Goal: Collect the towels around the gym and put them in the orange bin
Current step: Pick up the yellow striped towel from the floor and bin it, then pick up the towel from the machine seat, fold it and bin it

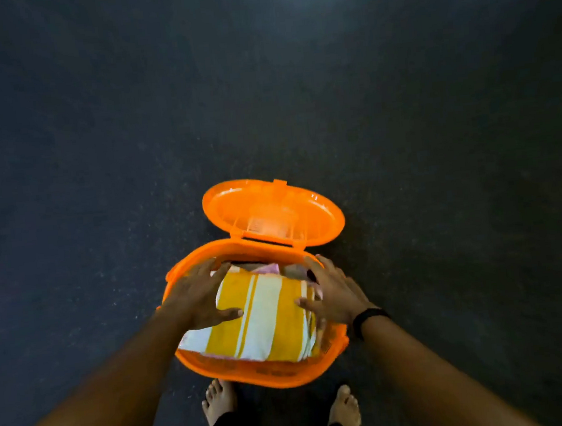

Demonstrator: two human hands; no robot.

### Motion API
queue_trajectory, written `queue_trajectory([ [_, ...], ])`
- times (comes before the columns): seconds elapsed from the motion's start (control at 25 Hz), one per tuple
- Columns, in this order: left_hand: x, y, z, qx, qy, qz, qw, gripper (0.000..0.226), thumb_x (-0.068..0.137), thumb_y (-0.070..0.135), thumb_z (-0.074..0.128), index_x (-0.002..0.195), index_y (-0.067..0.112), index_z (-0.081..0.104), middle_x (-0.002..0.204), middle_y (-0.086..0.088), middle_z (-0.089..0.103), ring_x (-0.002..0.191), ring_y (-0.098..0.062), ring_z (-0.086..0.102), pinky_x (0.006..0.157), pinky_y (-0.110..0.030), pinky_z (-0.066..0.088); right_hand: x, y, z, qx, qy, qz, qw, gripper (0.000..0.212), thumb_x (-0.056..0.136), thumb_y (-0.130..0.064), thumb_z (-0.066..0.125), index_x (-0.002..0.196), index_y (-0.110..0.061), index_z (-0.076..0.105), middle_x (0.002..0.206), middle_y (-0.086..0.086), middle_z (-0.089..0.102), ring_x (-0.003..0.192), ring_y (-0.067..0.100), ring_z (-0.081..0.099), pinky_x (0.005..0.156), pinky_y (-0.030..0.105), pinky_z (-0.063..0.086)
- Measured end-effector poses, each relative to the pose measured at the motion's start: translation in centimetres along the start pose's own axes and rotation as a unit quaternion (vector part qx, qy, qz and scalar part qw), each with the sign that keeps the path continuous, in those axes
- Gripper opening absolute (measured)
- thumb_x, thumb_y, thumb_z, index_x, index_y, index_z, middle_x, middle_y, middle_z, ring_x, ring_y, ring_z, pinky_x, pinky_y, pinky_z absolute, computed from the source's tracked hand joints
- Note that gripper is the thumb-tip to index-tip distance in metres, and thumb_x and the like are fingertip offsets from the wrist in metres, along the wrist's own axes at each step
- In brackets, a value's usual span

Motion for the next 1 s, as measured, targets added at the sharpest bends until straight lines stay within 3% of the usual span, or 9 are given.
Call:
queue_trajectory([
  [0.12,-4.0,3.5,-9.7,-0.036,0.065,0.007,0.997,0.105,0.071,0.076,0.056,0.152,0.027,0.014,0.159,-0.005,0.012,0.143,-0.027,0.021,0.108,-0.046,0.034,-4.3,-2.1,-11.1,0.063,0.069,0.027,0.995,0.086,0.082,-0.056,0.062,0.150,-0.029,0.019,0.156,0.002,0.021,0.141,0.026,0.028,0.110,0.048,0.032],
  [0.24,-9.7,7.5,-20.4,-0.085,0.146,0.010,0.986,0.101,0.071,0.072,0.062,0.151,0.027,0.020,0.156,-0.001,0.022,0.140,-0.024,0.030,0.106,-0.044,0.038,-10.8,-5.3,-23.0,0.098,0.148,0.025,0.984,0.080,0.083,-0.051,0.065,0.148,-0.029,0.025,0.153,-0.001,0.028,0.137,0.022,0.035,0.106,0.043,0.038],
  [0.4,-17.6,13.3,-32.9,-0.148,0.234,0.032,0.960,0.092,0.074,0.068,0.063,0.149,0.025,0.029,0.152,0.000,0.030,0.137,-0.021,0.036,0.104,-0.042,0.040,-19.3,-9.4,-37.0,0.117,0.243,0.008,0.963,0.075,0.081,-0.057,0.063,0.144,-0.030,0.034,0.148,-0.001,0.036,0.133,0.020,0.042,0.104,0.042,0.042],
  [0.6,-29.0,20.2,-48.0,-0.224,0.320,0.076,0.917,0.109,0.054,0.087,0.050,0.144,0.026,0.038,0.147,-0.002,0.040,0.131,-0.021,0.043,0.105,-0.046,0.042,-32.4,-14.1,-53.0,0.147,0.321,-0.030,0.935,0.073,0.080,-0.052,0.068,0.141,-0.022,0.041,0.145,0.003,0.043,0.130,0.022,0.045,0.104,0.038,0.041],
  [0.68,-33.1,22.5,-52.7,-0.247,0.353,0.107,0.896,0.110,0.051,0.087,0.051,0.141,0.024,0.042,0.144,-0.003,0.043,0.130,-0.022,0.046,0.105,-0.044,0.042,-37.2,-15.3,-57.3,0.148,0.339,-0.042,0.928,0.073,0.079,-0.054,0.068,0.140,-0.021,0.043,0.142,0.004,0.046,0.127,0.022,0.048,0.101,0.035,0.041],
  [0.8,-37.6,24.9,-58.2,-0.251,0.373,0.139,0.882,0.092,0.065,0.076,0.064,0.138,0.025,0.045,0.142,-0.004,0.047,0.127,-0.022,0.048,0.103,-0.039,0.042,-42.8,-16.0,-62.0,0.148,0.348,-0.041,0.925,0.074,0.078,-0.056,0.067,0.139,-0.021,0.043,0.142,0.005,0.046,0.126,0.021,0.048,0.097,0.033,0.042],
  [1.0,-42.4,27.6,-62.4,-0.252,0.377,0.179,0.873,0.077,0.074,0.063,0.066,0.137,0.024,0.047,0.139,-0.005,0.049,0.123,-0.023,0.050,0.101,-0.038,0.041,-50.6,-16.5,-65.1,0.163,0.358,-0.017,0.919,0.077,0.077,-0.054,0.069,0.141,-0.021,0.040,0.144,0.006,0.042,0.125,0.023,0.046,0.085,0.036,0.048],
])
Point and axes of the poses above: each hand's wrist, its own x-axis towards the middle knuckle, its own z-axis out of the palm, y = z × x, the point moved 2 cm from there along x, towards the middle knuckle
